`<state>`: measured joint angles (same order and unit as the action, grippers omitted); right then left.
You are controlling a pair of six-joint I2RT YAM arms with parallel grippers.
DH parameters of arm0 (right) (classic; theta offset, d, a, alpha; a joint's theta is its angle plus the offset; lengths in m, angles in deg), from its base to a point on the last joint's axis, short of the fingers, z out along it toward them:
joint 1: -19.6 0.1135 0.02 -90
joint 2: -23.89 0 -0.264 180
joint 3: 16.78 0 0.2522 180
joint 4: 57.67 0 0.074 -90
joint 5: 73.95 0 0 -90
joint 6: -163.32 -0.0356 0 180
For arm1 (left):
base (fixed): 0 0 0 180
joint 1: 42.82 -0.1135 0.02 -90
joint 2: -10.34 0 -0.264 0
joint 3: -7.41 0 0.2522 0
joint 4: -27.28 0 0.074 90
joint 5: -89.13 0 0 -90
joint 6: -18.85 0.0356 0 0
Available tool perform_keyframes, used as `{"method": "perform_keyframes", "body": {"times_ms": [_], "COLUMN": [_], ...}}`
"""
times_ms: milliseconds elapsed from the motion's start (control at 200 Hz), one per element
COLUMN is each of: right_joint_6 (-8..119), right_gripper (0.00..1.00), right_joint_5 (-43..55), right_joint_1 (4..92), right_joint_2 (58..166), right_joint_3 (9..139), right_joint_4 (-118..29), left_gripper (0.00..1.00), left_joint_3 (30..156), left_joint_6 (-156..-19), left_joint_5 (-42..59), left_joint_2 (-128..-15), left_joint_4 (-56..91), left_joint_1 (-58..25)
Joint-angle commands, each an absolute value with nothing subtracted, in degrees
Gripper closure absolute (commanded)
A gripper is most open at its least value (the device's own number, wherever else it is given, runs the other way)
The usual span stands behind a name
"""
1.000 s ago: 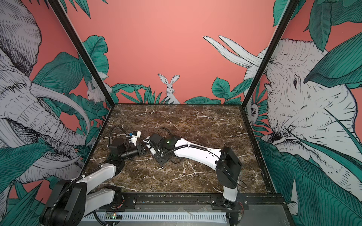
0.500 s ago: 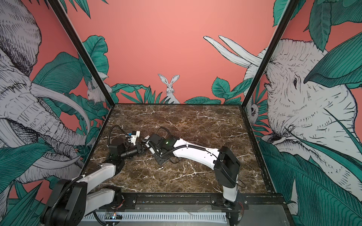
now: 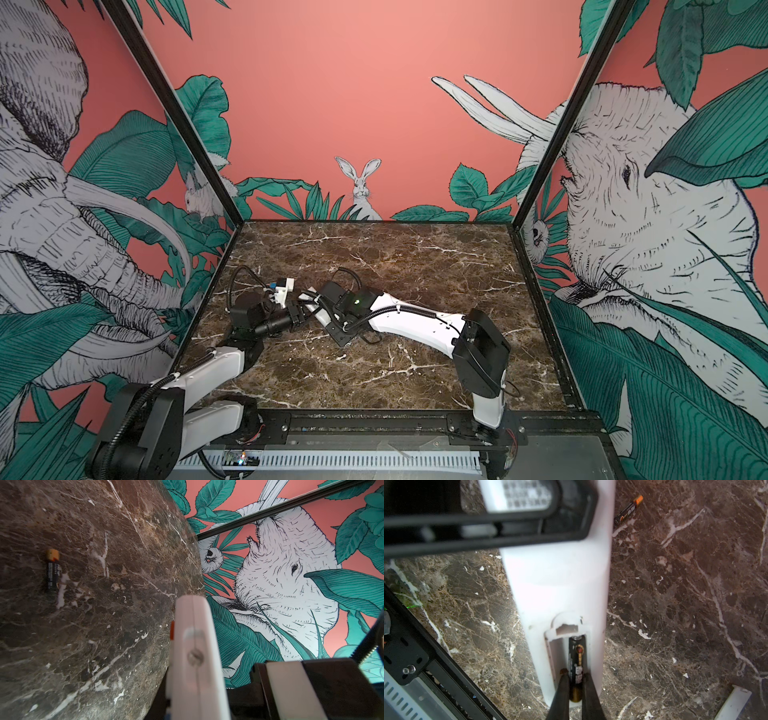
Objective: Load the batteries into the remote control
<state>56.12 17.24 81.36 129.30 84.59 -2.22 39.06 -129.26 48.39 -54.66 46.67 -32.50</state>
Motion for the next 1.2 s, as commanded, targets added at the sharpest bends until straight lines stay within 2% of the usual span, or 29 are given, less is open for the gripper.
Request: {"method": "perform_keyframes", "body": {"times_ms": [0,590,875,1195], "right_joint_6": [58.69,61.5,62.14,62.12], "right_gripper": [0.94,0.93,0.89,0.82], "right_joint_5": [19.66,14.36,13.91,14.49], "right_joint_1": [79.62,78.29,78.25,78.22], "right_joint_2": [131.23,131.88,128.07,124.91], "right_joint_3": [82.83,78.94,77.84,77.66], "right_joint_4": [-9.36,-18.23,-14.05,-10.3], "left_gripper": [1.0,1.0,1.0,1.0], "left_joint_3": [41.56,40.9,41.81,42.66], "left_joint_6": [-134.34,-140.93,-134.32,-131.57], "left_joint_5": [58.09,59.67,57.56,56.15], "left_joint_2": [-52.26,-54.2,-52.06,-52.77], "left_joint_4": [50.16,59.48,49.94,46.85], "left_joint_1": [-31.73,-32.53,-32.83,-32.81]}}
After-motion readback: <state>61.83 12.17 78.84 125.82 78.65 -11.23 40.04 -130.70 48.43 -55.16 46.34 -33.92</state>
